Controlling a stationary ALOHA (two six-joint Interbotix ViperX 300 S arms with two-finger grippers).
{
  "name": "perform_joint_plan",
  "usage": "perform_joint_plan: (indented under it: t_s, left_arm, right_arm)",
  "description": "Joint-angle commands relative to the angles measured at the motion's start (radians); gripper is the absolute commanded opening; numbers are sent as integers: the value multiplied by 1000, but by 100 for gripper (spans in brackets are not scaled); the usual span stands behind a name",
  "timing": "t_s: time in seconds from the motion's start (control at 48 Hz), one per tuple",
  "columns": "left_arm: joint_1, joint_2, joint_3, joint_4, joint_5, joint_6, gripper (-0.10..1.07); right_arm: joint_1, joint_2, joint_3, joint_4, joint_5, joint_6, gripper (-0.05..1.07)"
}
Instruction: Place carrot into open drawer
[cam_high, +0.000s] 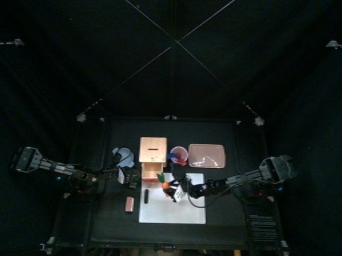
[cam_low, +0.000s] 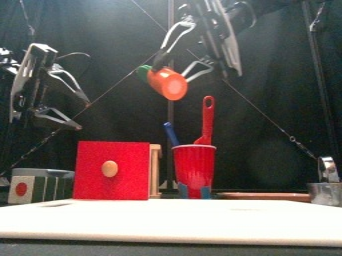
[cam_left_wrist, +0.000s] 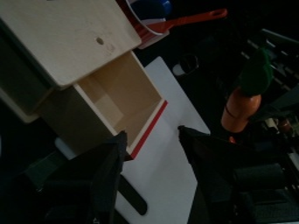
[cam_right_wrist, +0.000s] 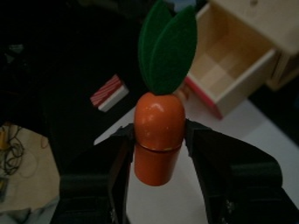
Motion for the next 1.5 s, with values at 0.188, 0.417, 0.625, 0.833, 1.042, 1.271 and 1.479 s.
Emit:
perform_joint_plan:
  t_s: [0.188,0.417,0.625,0.833,1.042,1.271,1.479]
  left_arm:
    - [23,-8,-8,5,-5,5,87]
    - [38,-9,-6,6,-3,5,87]
    - [40,-12,-6,6,5,5,87]
    - [44,-12,-5,6,5,5,87]
    - [48,-14,-5,6,5,5,87]
    - [49,-14,2,5,6,5,87]
    - [49,-12,2,6,6,5,87]
  right_arm:
    - [-155,61,-114,80,-64,-241,59]
    - [-215,176,-195,107,-63,-382,59]
    - [-224,224,-218,118,-63,-407,59]
    - [-218,241,-215,118,-64,-411,62]
    - [-218,256,-213,118,-63,-411,75]
    - [-216,256,-213,117,-61,-413,93]
    - [-216,250,-215,117,-34,-413,97]
